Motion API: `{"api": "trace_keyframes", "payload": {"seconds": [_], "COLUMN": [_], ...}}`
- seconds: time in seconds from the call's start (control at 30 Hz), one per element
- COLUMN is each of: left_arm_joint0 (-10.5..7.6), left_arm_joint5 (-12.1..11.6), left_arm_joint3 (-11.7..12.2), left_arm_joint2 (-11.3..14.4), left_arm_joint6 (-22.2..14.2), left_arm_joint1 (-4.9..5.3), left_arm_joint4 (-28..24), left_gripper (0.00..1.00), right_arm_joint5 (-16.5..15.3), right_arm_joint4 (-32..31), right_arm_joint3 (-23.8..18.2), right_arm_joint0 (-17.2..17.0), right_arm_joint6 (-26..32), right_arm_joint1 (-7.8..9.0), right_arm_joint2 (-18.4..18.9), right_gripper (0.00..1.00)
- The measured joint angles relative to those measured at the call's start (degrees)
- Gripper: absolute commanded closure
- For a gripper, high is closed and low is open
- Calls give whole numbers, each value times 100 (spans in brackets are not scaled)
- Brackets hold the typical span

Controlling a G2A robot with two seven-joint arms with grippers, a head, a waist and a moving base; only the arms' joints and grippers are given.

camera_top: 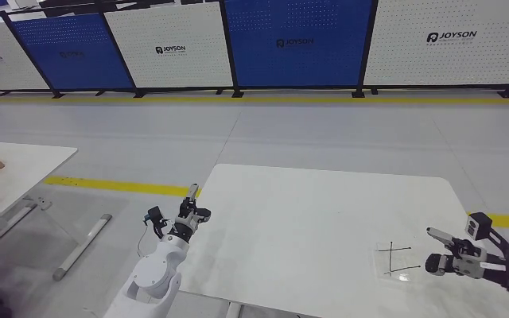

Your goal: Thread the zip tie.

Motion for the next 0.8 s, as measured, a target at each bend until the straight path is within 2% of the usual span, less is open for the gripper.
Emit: {"api": "trace_keyframes", "payload": {"seconds": [0.17, 0.23, 0.6, 0.7, 0.8], "left_arm_joint0": [0, 0, 0, 0, 0], "left_arm_joint5": [0, 0, 0, 0, 0], "left_arm_joint3": [0, 0, 0, 0, 0], "left_arm_joint2": [0, 0, 0, 0, 0], "left_arm_joint6": [0, 0, 0, 0, 0], "left_arm_joint1": [0, 0, 0, 0, 0], "left_arm_joint4": [0, 0, 0, 0, 0], "left_gripper": [0, 0, 0, 0, 0], "right_arm_joint5": [-287, -341, -342, -508, -526], "right_arm_joint4": [201, 255, 256, -17, -290], "right_arm_joint3": [620, 752, 753, 569, 398], "right_arm_joint0": [453, 570, 572, 464, 365], "right_arm_joint6": [0, 0, -3, -226, -217], "right_arm_joint1": [341, 410, 411, 436, 489], "right_arm_joint2": [-893, -1122, -1109, -1100, -1033], "right_gripper": [0, 0, 0, 0, 0]}}
